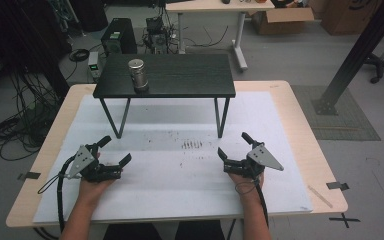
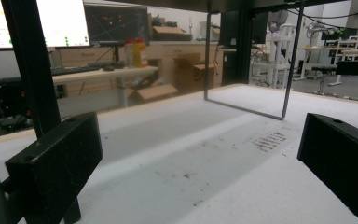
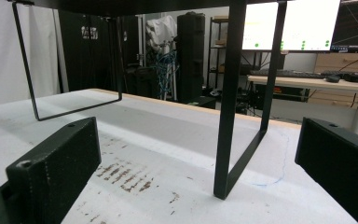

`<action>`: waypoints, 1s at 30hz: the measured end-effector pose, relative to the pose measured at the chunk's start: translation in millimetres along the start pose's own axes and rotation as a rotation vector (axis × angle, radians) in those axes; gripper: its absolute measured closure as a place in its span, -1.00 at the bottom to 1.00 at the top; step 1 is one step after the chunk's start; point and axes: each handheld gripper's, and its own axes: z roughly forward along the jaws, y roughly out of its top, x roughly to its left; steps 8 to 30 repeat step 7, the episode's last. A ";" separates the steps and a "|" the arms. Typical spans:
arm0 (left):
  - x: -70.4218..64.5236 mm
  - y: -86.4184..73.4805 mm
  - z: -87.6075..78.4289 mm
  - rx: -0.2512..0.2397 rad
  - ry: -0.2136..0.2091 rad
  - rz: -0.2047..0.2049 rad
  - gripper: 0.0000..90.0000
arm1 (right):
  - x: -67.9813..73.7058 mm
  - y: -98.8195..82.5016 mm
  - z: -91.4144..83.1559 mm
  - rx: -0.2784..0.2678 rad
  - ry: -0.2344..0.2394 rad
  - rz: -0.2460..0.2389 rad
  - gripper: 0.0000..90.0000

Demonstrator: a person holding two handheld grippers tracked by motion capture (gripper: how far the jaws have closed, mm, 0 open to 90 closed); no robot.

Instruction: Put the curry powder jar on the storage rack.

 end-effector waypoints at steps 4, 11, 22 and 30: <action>0.1 0.0 0.0 0.000 0.000 -0.002 -0.99 | 0.2 -0.1 -0.1 -0.002 0.000 -0.001 -1.00; 0.4 0.1 0.1 0.001 0.001 -0.003 -0.99 | 0.2 0.0 -0.1 0.000 0.000 -0.001 -1.00; 0.4 0.1 0.1 0.001 0.001 -0.003 -0.99 | 0.2 0.0 -0.1 0.000 0.000 -0.001 -1.00; 0.4 0.1 0.1 0.001 0.001 -0.003 -0.99 | 0.2 0.0 -0.1 0.000 0.000 -0.001 -1.00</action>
